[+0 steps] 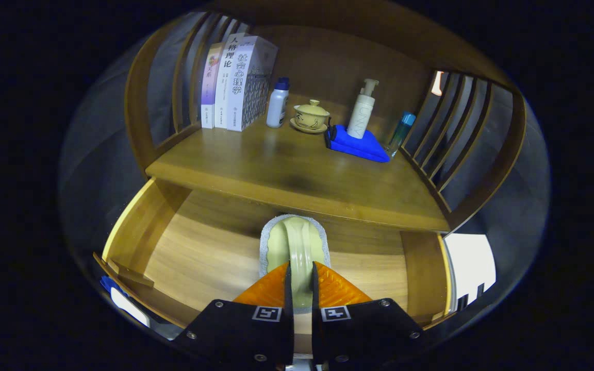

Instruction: Pull open the drawer, take out the items inside it, and place them on the countertop above the cabinet.

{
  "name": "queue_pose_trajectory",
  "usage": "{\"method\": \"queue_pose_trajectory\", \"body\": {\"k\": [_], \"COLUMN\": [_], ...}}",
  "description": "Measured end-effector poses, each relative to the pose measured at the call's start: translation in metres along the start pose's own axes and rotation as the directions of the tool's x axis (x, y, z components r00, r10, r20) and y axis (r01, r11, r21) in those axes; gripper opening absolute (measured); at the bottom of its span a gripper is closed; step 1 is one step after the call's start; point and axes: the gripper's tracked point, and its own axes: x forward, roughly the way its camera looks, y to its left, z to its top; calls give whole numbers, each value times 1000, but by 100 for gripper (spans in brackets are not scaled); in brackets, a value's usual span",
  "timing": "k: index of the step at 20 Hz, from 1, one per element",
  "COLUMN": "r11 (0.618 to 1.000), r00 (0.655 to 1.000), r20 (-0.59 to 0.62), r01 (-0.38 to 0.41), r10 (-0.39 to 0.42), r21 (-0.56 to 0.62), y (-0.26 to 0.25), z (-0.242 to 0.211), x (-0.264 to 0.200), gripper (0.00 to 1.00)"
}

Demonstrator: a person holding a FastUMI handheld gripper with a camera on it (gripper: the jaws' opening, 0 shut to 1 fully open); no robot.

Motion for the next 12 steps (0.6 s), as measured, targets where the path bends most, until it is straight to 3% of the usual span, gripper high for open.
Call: {"method": "queue_pose_trajectory", "body": {"k": [7, 12], "r11": [999, 995], "r00": [990, 981], "r20": [135, 189], "r01": [24, 13], "r10": [-30, -31], "r21": [44, 94], "y": [-23, -41], "z": [58, 108], "x": [-32, -2], "gripper": [14, 14]}}
